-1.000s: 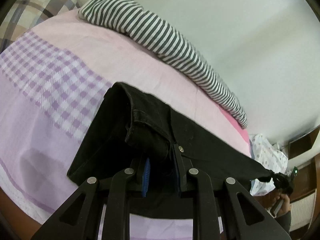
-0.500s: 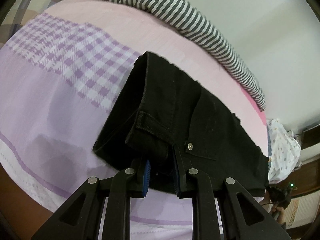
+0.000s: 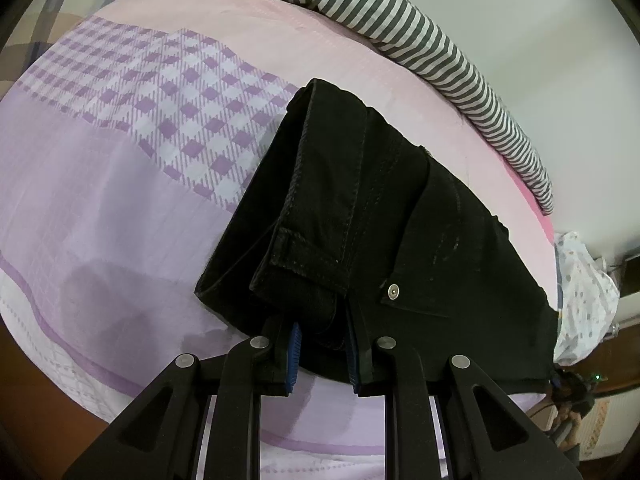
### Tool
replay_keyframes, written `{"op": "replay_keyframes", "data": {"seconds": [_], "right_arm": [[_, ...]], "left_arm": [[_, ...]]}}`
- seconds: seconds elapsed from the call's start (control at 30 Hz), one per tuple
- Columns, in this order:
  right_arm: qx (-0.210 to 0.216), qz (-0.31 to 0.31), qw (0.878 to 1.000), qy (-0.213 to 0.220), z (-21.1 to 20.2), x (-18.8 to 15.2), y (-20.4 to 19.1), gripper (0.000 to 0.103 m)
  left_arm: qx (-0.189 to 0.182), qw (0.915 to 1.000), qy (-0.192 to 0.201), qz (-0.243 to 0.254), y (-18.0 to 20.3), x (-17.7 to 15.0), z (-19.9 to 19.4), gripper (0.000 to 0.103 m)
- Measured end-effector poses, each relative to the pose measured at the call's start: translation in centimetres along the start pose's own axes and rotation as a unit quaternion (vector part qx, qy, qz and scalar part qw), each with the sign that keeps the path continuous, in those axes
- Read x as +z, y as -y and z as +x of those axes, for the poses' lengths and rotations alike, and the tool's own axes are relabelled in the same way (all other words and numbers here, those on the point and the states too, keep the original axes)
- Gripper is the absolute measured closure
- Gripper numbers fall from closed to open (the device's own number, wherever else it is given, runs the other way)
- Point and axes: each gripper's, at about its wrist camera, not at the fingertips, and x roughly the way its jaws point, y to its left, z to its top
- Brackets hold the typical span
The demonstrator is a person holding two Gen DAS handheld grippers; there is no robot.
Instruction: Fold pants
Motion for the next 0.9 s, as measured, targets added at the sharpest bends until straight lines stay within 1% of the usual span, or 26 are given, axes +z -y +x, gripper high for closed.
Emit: {"op": "replay_keyframes", "data": {"seconds": [0.13,0.2,0.23,0.27,0.3,0.47,0.57,0.77,0.9], "right_arm": [[-0.009,0.014,1.000,0.012,0.1,1.2,0.8,0.076],[-0.009,0.015,1.000,0.016,0.0,1.6,1.2,0.084],[-0.010,0.008,1.000,0.015,0.0,1.6,1.1,0.093],[-0.021,0.001,1.000,0.016,-0.1,1.6,1.1,0.097],[-0.031,-0.009,0.999,0.020,-0.3,1.5,1.0,0.098],[-0.037,-0.041,0.997,0.053,-2.6,0.6,0.3,0.100],[-0.055,-0.054,0.995,0.067,-3.8,-0.2,0.1,0.100],[-0.086,-0.052,0.993,0.057,-3.1,-1.9,1.8,0.100],[-0.093,-0.045,0.993,0.051,-2.3,-2.1,2.6,0.100]], "left_arm": [[0.007,1.0000,0.000,0.002,0.2,0.0,0.1,0.083],[0.013,0.9999,-0.001,0.008,0.4,0.0,0.3,0.083],[0.014,0.9999,-0.001,0.009,0.5,0.1,0.4,0.083],[0.016,0.9998,-0.002,0.011,0.6,0.1,0.5,0.083],[0.018,0.9998,-0.002,0.012,0.6,0.2,0.5,0.083],[0.026,0.9993,-0.003,0.027,0.8,0.3,0.3,0.083],[0.030,0.9989,-0.006,0.035,0.8,0.5,0.4,0.083],[0.027,0.9983,-0.011,0.050,0.5,0.6,0.4,0.083],[0.033,0.9973,-0.012,0.064,0.6,0.5,0.5,0.083]]}}
